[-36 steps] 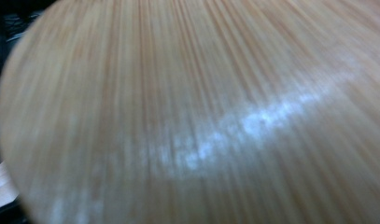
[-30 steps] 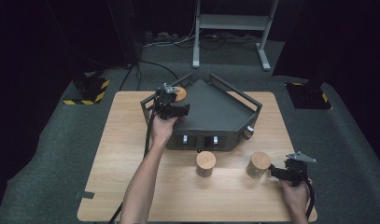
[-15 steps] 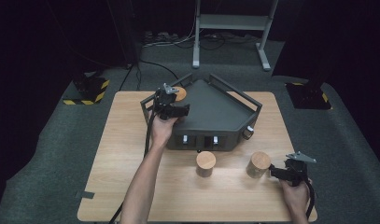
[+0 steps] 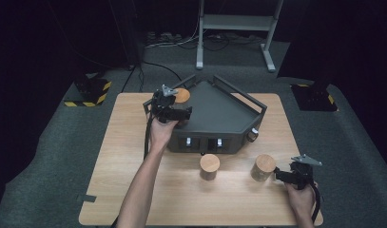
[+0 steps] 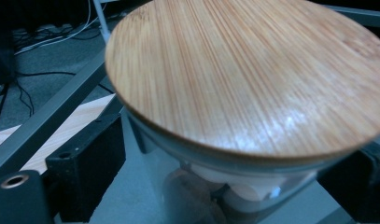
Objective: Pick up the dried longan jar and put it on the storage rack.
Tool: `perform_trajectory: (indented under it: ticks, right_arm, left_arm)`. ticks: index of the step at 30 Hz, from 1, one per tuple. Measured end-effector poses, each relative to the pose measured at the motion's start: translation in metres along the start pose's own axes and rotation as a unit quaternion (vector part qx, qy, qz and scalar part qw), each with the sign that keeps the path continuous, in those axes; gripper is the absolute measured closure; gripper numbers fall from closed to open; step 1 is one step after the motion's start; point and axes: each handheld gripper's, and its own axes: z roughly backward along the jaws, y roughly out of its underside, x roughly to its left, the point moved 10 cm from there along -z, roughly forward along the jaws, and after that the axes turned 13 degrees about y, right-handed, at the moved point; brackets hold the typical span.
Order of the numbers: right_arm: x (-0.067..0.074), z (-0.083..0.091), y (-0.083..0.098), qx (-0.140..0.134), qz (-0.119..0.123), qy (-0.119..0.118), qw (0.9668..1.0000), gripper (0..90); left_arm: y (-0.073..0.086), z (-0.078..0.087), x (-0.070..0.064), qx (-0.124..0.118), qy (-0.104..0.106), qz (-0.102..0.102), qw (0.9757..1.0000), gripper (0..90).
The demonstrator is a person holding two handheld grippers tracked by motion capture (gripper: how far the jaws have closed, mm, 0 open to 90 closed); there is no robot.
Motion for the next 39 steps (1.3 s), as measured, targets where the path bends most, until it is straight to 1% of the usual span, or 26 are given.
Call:
perform_trajectory:
  ticks: [3, 7, 9, 17, 31, 39]
  right_arm:
    - [0.000, 0.000, 0.000, 0.000, 0.000, 0.000, 1.0000, 10.9]
    - [0.000, 0.000, 0.000, 0.000, 0.000, 0.000, 1.0000, 10.9]
    - [0.000, 0.000, 0.000, 0.000, 0.000, 0.000, 1.0000, 10.9]
    - [0.000, 0.000, 0.000, 0.000, 0.000, 0.000, 1.0000, 10.9]
    - [0.000, 0.000, 0.000, 0.000, 0.000, 0.000, 1.0000, 11.0]
    - [0.000, 0.000, 0.000, 0.000, 0.000, 0.000, 1.0000, 10.9]
  left_arm:
    - [0.001, 0.002, -0.001, 0.004, -0.003, -0.003, 1.0000, 8.3]
    - [0.001, 0.006, -0.002, 0.003, -0.005, -0.006, 1.0000, 8.4]
    - [0.001, 0.008, -0.002, 0.003, -0.006, -0.005, 1.0000, 8.5]
    - [0.005, 0.016, -0.004, 0.001, -0.003, -0.006, 1.0000, 8.8]
    - [0.011, 0.032, -0.006, -0.007, 0.004, 0.000, 1.0000, 8.9]
    - [0.015, 0.041, -0.010, -0.010, 0.009, -0.002, 0.9999, 9.0]
